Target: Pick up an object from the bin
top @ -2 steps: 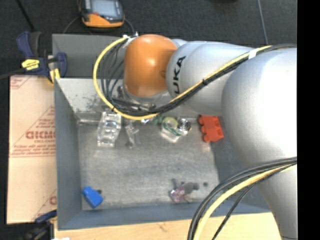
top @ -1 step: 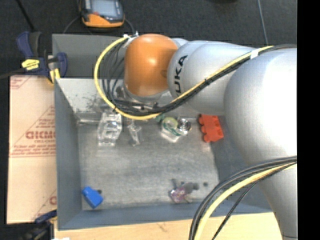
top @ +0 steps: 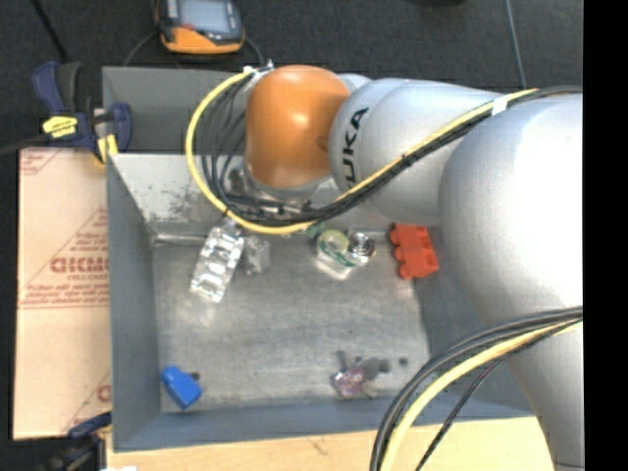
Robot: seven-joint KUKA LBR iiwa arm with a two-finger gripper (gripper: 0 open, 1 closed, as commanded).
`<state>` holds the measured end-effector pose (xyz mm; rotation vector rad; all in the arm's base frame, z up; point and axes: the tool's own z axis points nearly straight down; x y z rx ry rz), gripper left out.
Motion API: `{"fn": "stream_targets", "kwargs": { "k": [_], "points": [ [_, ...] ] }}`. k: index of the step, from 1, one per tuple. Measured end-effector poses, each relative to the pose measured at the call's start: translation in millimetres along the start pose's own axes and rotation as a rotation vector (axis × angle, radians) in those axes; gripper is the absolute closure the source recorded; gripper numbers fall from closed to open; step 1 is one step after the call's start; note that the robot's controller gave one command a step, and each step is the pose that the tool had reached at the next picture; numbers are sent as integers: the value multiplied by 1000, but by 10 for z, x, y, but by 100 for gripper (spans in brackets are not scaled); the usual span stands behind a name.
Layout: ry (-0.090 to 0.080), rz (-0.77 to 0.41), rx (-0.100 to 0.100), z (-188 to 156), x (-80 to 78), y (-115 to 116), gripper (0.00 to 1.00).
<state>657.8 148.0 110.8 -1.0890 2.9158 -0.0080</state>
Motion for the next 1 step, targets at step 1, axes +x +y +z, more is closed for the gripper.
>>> {"fn": "stream_targets", "kwargs": {
  "k": [1],
  "points": [
    [15,-42,-11,-412,-71,389,100]
  ]
}}
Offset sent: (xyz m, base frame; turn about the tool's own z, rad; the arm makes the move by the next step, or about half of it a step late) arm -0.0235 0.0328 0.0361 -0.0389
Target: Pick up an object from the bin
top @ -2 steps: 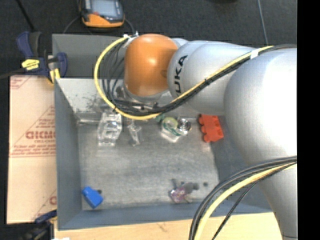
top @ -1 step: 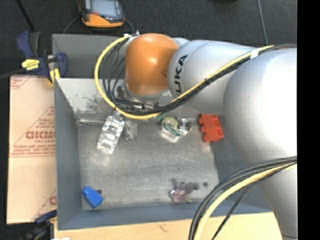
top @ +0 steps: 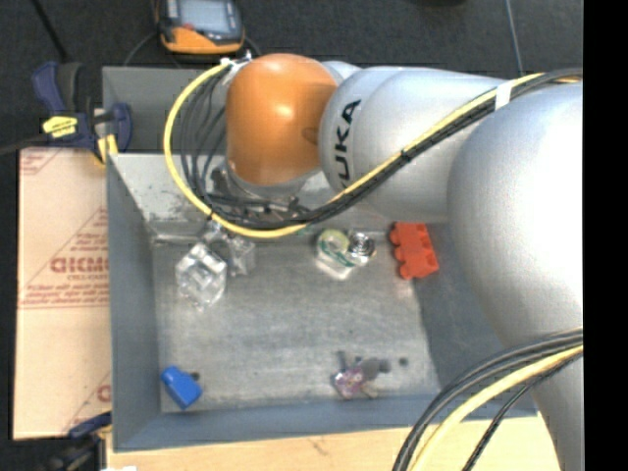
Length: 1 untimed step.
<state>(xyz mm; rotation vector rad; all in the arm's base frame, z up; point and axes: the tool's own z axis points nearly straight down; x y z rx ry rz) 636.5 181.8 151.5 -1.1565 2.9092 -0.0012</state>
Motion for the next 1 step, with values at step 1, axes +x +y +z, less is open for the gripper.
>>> {"fn": "stream_targets", "kwargs": {
  "k": [1],
  "points": [
    [4,251,11,303,65,686,100]
  ]
}}
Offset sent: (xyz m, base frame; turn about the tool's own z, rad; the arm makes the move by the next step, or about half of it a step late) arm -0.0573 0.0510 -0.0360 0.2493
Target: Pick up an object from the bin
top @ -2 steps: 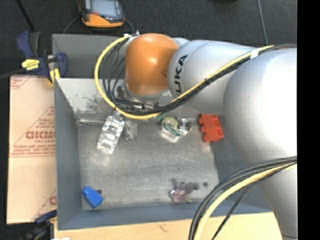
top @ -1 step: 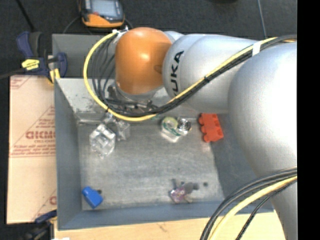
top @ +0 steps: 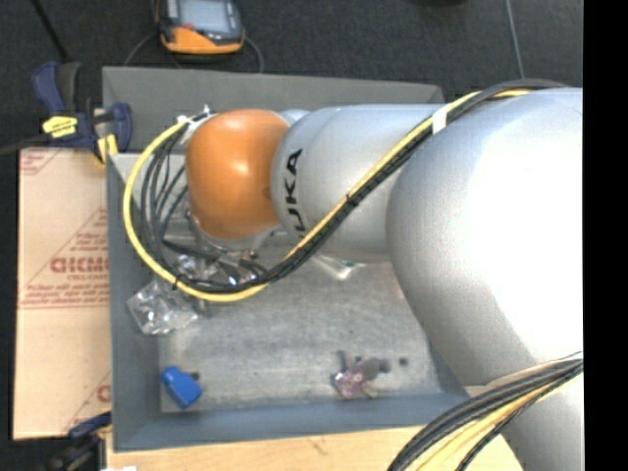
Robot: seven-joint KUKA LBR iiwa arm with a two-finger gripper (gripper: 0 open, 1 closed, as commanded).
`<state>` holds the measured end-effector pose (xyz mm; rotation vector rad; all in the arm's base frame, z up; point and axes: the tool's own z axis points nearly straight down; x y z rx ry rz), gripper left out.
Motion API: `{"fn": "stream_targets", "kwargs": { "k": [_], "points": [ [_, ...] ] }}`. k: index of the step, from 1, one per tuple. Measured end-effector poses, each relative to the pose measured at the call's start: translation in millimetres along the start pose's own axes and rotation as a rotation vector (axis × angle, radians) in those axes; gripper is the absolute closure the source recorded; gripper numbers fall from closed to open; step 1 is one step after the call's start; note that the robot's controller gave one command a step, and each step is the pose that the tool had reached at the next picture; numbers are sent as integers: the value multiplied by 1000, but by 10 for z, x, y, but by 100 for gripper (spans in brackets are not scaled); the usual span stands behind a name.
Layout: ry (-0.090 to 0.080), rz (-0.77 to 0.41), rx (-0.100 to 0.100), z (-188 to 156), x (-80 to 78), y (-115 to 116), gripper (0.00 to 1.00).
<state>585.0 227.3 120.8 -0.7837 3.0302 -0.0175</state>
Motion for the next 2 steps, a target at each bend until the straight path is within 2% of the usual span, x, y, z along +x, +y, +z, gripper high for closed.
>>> {"fn": "stream_targets", "kwargs": {
  "k": [1,2],
  "points": [
    [-4,9,-10,-767,-17,-77,100],
    [4,7,-12,-712,1,-66,0]
  ]
}}
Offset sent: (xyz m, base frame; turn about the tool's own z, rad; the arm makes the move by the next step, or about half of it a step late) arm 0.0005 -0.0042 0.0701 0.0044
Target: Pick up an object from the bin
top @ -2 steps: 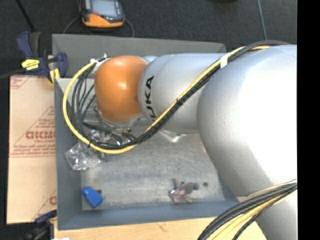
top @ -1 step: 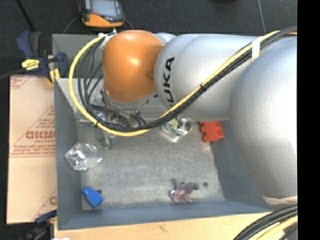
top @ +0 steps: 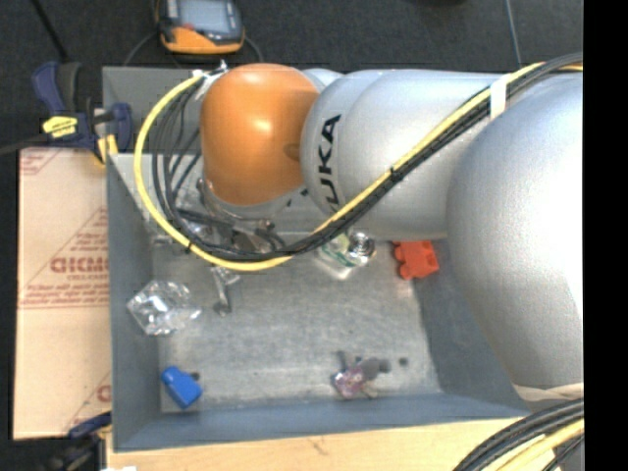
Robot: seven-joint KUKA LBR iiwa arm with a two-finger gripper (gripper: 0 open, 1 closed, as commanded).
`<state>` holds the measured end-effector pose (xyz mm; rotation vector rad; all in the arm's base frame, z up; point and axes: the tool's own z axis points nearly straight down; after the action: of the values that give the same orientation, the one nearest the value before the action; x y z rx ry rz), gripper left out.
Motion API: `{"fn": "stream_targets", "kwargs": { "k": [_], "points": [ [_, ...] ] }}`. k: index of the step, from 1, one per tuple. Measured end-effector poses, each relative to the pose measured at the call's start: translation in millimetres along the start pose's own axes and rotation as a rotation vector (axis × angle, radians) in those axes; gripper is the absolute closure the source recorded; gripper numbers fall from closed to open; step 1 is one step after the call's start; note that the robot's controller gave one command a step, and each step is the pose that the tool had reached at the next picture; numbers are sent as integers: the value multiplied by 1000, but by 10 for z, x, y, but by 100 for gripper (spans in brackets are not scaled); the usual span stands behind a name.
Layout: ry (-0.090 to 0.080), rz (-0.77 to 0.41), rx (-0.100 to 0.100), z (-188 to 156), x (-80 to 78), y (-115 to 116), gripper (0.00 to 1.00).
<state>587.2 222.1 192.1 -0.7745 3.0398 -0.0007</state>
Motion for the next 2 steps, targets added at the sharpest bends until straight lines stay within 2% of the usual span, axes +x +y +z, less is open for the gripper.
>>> {"fn": "stream_targets", "kwargs": {
  "k": [1,2],
  "points": [
    [5,-69,-2,963,105,164,0],
    [-6,-73,-1,1202,160,274,0]
  ]
}}
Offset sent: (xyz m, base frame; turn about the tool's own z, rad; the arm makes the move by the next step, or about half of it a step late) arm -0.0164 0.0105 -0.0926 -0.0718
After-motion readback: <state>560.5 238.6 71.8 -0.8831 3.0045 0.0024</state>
